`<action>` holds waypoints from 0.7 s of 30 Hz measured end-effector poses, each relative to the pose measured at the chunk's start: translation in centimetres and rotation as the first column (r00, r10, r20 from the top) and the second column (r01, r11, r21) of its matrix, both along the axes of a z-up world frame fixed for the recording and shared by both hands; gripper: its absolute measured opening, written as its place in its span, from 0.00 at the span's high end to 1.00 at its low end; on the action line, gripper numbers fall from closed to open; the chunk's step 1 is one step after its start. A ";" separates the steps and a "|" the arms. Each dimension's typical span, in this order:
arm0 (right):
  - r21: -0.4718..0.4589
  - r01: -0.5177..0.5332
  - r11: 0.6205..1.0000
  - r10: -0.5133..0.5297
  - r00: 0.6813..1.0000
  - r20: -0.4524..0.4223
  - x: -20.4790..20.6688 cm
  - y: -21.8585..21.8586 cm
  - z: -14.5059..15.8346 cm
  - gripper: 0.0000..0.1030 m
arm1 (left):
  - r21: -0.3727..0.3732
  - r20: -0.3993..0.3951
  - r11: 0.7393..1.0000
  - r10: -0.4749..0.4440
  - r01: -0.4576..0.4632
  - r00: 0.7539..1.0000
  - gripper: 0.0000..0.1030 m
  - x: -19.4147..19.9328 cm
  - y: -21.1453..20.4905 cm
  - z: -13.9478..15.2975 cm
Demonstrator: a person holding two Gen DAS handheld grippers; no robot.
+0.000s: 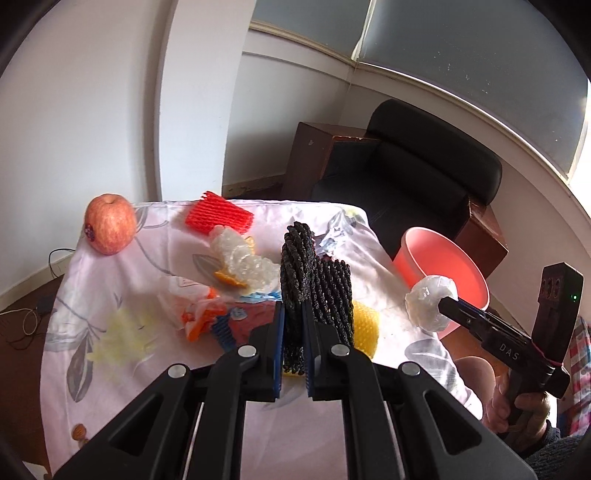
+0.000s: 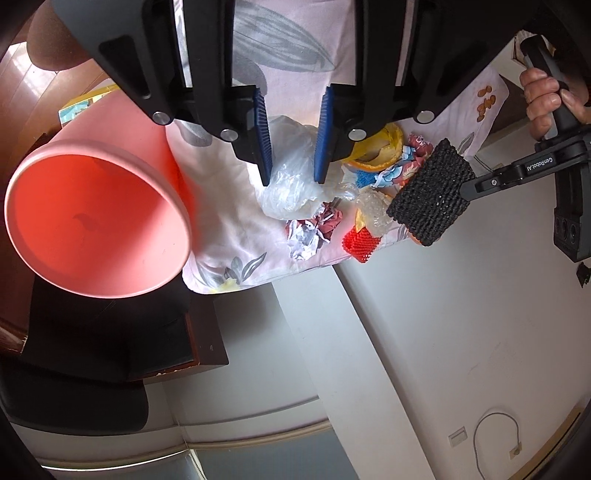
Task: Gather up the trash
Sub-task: 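Carry black mesh sleeve and white bag in both tools over pink bucket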
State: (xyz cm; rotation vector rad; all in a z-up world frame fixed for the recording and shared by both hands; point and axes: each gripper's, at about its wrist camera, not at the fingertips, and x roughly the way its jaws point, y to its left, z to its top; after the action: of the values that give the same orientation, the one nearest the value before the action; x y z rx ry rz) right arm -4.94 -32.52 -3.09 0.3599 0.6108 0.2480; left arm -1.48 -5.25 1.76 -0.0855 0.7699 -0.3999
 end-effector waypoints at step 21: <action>0.024 0.348 0.937 -0.348 0.937 0.030 0.0 -12.4 0.5 0.77 | 0.047 0.041 0.956 -0.293 0.291 0.955 0.92 3.3 -17.8 0.8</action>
State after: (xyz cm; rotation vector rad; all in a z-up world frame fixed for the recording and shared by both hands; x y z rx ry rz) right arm -4.92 -44.90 -2.59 0.4735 0.5014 -0.0809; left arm 1.80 -23.01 2.52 0.0772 0.7448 -0.6652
